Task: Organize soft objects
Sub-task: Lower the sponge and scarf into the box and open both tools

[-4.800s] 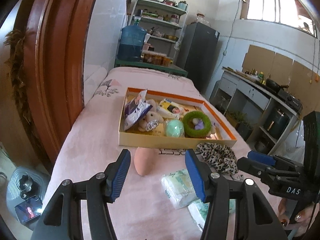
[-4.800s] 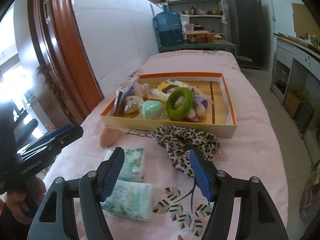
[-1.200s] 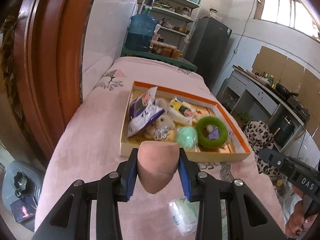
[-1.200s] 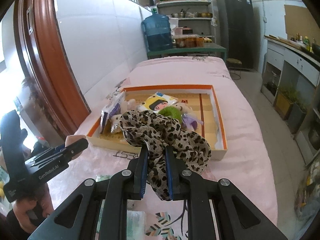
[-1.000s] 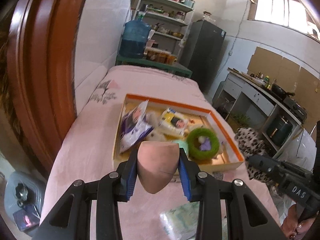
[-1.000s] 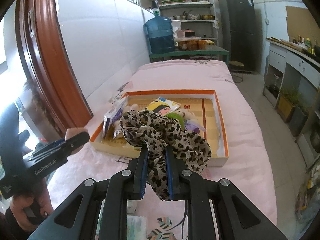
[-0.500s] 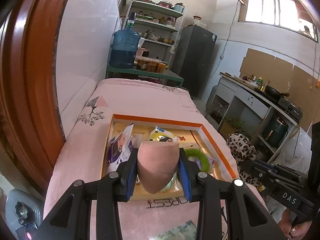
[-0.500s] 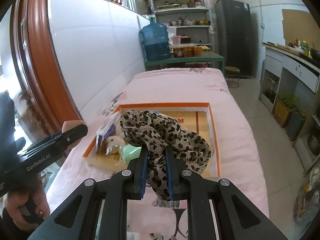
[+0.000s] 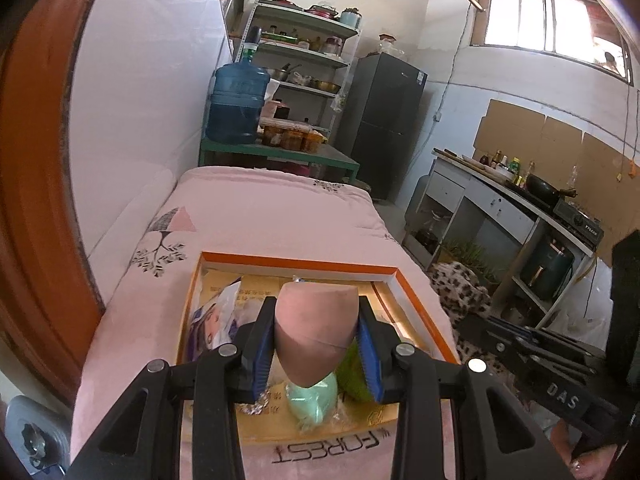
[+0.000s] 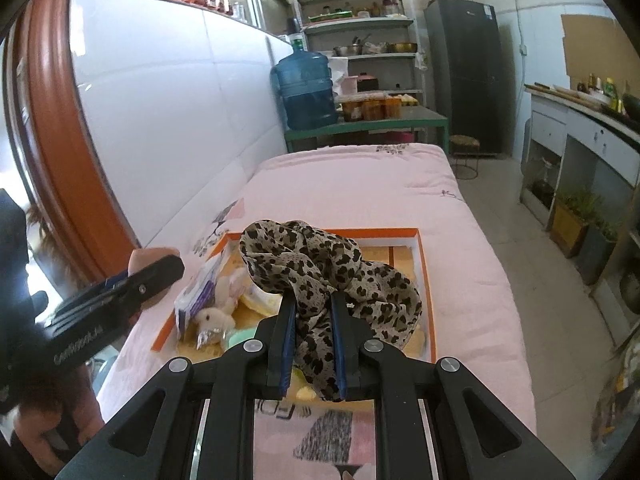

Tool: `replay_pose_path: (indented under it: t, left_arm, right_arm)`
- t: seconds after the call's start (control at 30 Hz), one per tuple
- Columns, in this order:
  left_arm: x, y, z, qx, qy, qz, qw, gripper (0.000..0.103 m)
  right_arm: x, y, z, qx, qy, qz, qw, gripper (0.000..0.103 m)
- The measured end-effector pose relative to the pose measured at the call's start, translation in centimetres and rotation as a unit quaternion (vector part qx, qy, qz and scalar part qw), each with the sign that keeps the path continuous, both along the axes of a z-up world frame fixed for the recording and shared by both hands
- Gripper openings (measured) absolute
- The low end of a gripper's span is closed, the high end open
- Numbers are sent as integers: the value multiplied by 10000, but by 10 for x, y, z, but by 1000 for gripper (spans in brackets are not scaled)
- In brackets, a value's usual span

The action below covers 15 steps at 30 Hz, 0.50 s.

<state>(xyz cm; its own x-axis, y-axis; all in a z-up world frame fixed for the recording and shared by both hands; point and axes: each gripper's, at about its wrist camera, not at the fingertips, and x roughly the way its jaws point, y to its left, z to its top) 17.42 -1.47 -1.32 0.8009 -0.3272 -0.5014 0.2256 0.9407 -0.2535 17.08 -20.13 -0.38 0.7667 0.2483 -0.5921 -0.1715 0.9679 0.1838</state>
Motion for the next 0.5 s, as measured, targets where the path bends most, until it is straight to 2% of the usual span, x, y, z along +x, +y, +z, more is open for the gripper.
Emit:
replay_pose_path:
  t: [0.2, 0.5]
  left_arm:
    - [19, -8, -8, 48, 160, -38, 9999, 38]
    - [43, -21, -18, 230, 278, -90, 9993, 38]
  right_arm:
    - [35, -6, -6, 22, 108, -44, 9999, 17]
    - [78, -7, -31, -227, 407, -82, 9989, 17]
